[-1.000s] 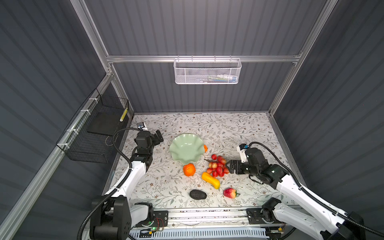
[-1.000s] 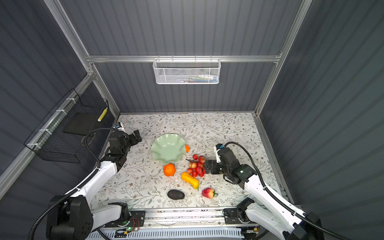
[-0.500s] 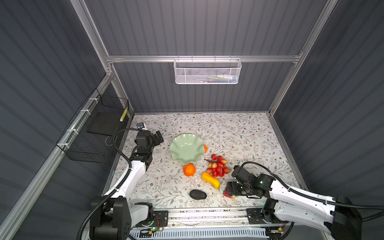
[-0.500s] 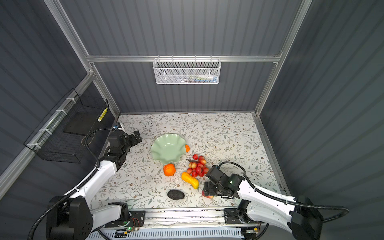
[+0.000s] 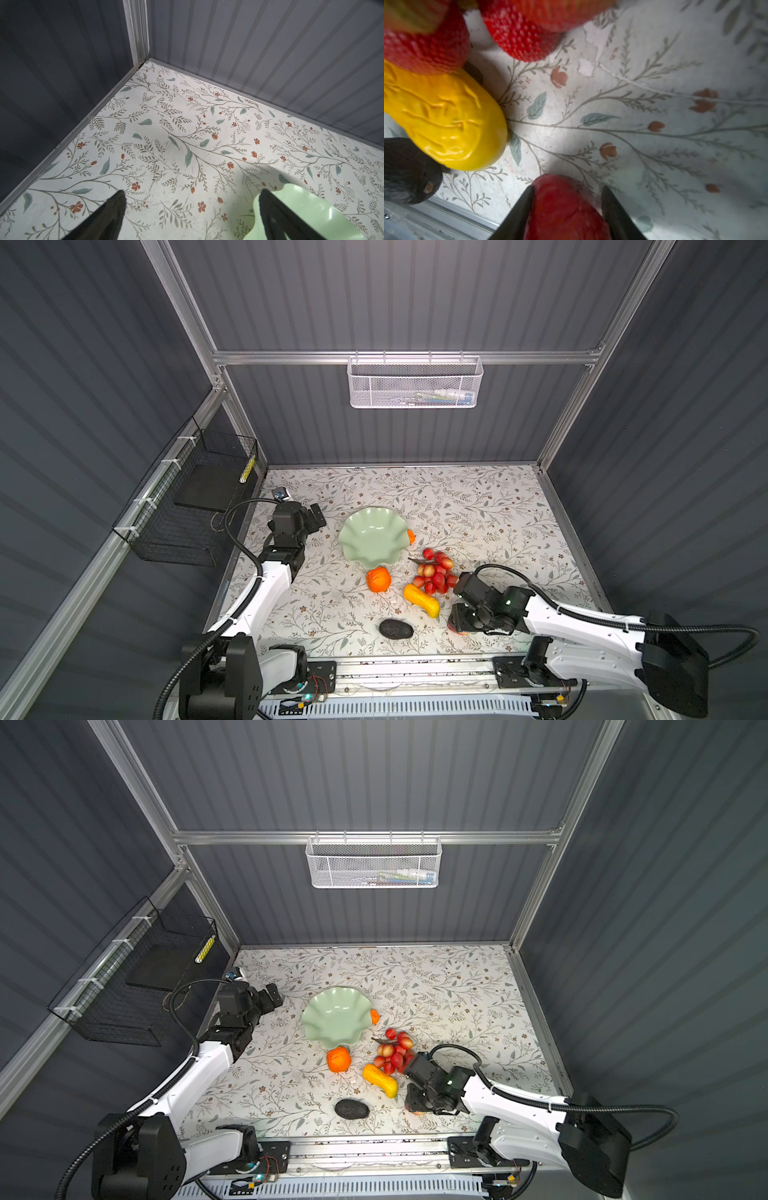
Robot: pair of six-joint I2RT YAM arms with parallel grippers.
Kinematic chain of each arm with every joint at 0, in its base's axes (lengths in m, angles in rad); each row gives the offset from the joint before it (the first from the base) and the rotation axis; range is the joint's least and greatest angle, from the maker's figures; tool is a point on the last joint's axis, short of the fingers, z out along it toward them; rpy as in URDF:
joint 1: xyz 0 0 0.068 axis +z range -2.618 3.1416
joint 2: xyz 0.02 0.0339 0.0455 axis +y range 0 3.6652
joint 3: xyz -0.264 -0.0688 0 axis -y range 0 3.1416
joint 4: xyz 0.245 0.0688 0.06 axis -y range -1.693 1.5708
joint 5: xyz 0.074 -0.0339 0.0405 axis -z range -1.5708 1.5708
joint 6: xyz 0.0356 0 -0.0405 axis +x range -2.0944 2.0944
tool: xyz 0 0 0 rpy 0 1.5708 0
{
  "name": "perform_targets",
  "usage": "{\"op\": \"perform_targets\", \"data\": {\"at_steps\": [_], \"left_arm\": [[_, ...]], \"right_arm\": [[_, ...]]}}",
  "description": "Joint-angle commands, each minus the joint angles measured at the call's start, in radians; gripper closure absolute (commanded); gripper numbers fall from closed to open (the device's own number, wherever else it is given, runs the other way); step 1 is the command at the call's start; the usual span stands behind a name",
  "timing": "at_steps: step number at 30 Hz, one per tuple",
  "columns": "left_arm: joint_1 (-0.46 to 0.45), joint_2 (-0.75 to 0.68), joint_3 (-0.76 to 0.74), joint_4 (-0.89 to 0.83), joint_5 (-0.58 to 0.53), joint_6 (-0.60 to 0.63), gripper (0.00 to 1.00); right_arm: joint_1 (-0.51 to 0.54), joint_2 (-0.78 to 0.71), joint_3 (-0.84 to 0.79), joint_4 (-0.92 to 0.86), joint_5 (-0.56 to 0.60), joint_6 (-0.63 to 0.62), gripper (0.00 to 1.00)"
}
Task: Place and organize the fake fruits in the fruit bowl
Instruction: 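Lift the peach with the right gripper and release it into the green bowl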
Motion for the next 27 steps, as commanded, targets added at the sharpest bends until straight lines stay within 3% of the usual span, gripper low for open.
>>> {"op": "perform_targets", "data": {"at_steps": [1,4,8,12,17,22,27], "left_arm": [[0.005,-0.02,0.038,-0.016,-0.01,-0.013,0.0],[0.005,-0.016,0.038,-0.016,-0.005,-0.015,0.0],[0.005,-0.016,0.042,-0.031,-0.009,-0.015,0.0],[0.005,-0.033,0.038,-0.046,-0.006,-0.034,0.0],[0.006,-0.069,0.031,-0.087,0.027,-0.055,0.0],[0.006,-0.134,-0.002,-0.123,0.1,-0.061,0.0],[0.006,-0.188,-0.04,-0.159,0.154,-0.105,0.0]], "right_arm": [[0.004,-0.073,0.111,-0.163,0.111,-0.043,0.61],[-0.004,-0.1,0.251,-0.24,0.208,-0.127,0.62],[-0.079,-0.014,0.408,-0.153,0.215,-0.25,0.62],[-0.127,0.185,0.544,0.035,0.218,-0.373,0.62],[-0.188,0.447,0.727,0.192,0.099,-0.47,0.62],[-0.197,0.723,0.963,0.2,0.042,-0.586,0.62],[-0.196,0.949,1.171,0.177,-0.002,-0.612,0.62]]}}
